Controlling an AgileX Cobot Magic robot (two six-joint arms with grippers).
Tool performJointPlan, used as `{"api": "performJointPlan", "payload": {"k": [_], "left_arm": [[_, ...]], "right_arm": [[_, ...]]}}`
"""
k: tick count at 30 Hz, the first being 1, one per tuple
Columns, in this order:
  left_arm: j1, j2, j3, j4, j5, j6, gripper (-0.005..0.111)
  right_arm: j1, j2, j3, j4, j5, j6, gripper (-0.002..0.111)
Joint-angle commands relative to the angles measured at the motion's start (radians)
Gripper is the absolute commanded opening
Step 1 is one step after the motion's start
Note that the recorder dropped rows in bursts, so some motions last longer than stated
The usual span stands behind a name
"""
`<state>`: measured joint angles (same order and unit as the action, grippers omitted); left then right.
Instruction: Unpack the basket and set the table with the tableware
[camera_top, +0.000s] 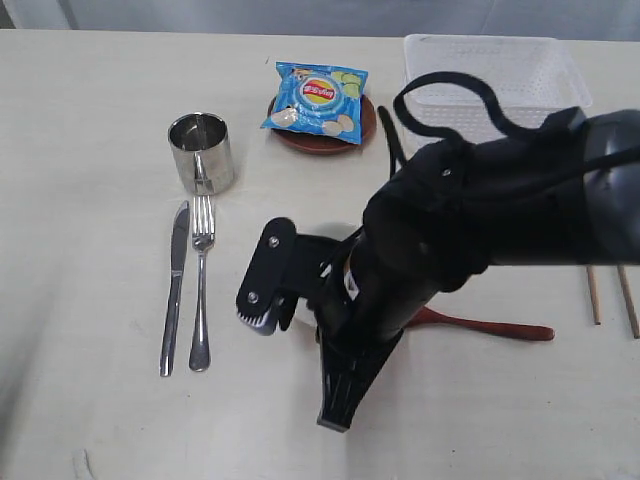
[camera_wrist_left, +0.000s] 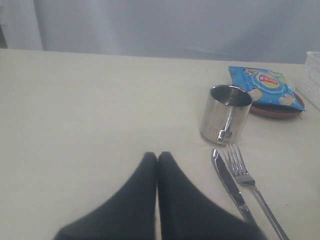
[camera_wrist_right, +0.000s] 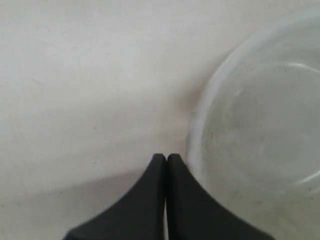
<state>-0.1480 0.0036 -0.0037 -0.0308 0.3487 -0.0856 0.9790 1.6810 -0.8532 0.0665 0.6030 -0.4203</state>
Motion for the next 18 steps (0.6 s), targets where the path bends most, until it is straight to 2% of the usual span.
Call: {"api": "performJointPlan", "payload": {"k": [1, 6, 9, 14, 18], "left_arm": [[-0.005, -0.004, 0.004, 0.001, -0.002, 0.003, 0.0], [-0.005, -0.004, 0.004, 0.001, -0.002, 0.003, 0.0], [-0.005, -0.004, 0.004, 0.001, -0.002, 0.003, 0.0], [-0.005, -0.004, 0.004, 0.001, -0.002, 0.003, 0.0], [-0.005, -0.004, 0.004, 0.001, -0.002, 0.003, 0.0]], "right_arm": [[-0.028, -0.001, -0.006, 0.076, 0.008, -0.08, -0.001], [-0.008, -0.013, -0.018, 0.127, 0.078, -0.126, -0.001], [-0.032, -0.066, -0.046, 0.123, 0.129, -0.098, -0.001], [-0.127, -0.25, -0.087, 0.109, 0.208, -0.078, -0.001], [-0.254, -0.365, -0.087, -0.02, 0.273, 0.03, -0.001]]}}
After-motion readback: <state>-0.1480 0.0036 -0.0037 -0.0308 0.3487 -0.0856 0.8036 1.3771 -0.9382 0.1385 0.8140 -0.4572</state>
